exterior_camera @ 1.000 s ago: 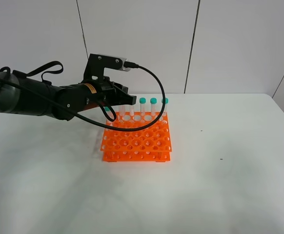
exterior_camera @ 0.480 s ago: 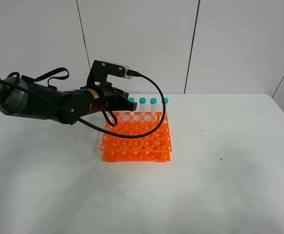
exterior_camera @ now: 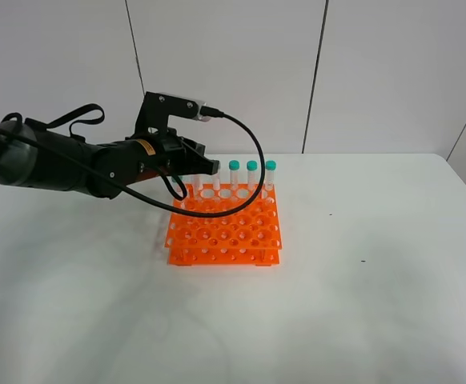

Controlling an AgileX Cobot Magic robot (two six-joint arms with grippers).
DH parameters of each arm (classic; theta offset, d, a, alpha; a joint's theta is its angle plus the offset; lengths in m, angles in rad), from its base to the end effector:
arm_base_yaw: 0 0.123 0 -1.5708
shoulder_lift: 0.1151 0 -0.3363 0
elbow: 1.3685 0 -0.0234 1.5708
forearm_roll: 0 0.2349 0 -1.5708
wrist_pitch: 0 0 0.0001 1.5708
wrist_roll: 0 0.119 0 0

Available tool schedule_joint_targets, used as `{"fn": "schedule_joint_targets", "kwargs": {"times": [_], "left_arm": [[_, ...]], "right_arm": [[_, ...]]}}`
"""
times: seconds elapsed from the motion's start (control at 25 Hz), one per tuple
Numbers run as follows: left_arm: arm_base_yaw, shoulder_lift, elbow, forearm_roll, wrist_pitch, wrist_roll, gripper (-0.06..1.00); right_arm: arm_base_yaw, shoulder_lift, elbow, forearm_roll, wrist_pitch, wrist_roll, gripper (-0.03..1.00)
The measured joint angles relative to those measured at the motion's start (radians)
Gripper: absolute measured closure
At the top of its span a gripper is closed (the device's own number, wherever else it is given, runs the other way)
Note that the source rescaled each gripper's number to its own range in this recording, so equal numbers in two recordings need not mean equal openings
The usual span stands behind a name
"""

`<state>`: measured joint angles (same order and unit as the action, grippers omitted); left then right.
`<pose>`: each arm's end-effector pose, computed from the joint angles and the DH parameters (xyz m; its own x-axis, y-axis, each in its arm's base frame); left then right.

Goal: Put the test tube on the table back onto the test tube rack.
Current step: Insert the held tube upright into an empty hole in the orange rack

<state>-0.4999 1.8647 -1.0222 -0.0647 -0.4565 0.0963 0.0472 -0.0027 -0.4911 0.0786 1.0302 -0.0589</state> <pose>0.3829 -0.2053 0.2524 -0.2415 0.1754 -0.9544 0.4648 0.8843 0.0449 -0.0440 0.0059 0.2577 -0.4305 -0.0387 -0.9018 -0.1156 0.9932 0.0126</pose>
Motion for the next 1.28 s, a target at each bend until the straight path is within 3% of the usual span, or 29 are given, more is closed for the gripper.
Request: {"fn": "schedule_joint_targets", "kwargs": {"times": [0.56,1.28], "left_arm": [[0.003,0.023,0.000,0.000,-0.007,-0.067,0.94],[0.003,0.012,0.047,0.000,-0.045,-0.067,0.94]], "right_arm": [[0.000,0.000,0.000,0.000,0.000,0.000,-0.03],[0.000,0.000,0.000,0.000,0.000,0.000,-0.03]]}}
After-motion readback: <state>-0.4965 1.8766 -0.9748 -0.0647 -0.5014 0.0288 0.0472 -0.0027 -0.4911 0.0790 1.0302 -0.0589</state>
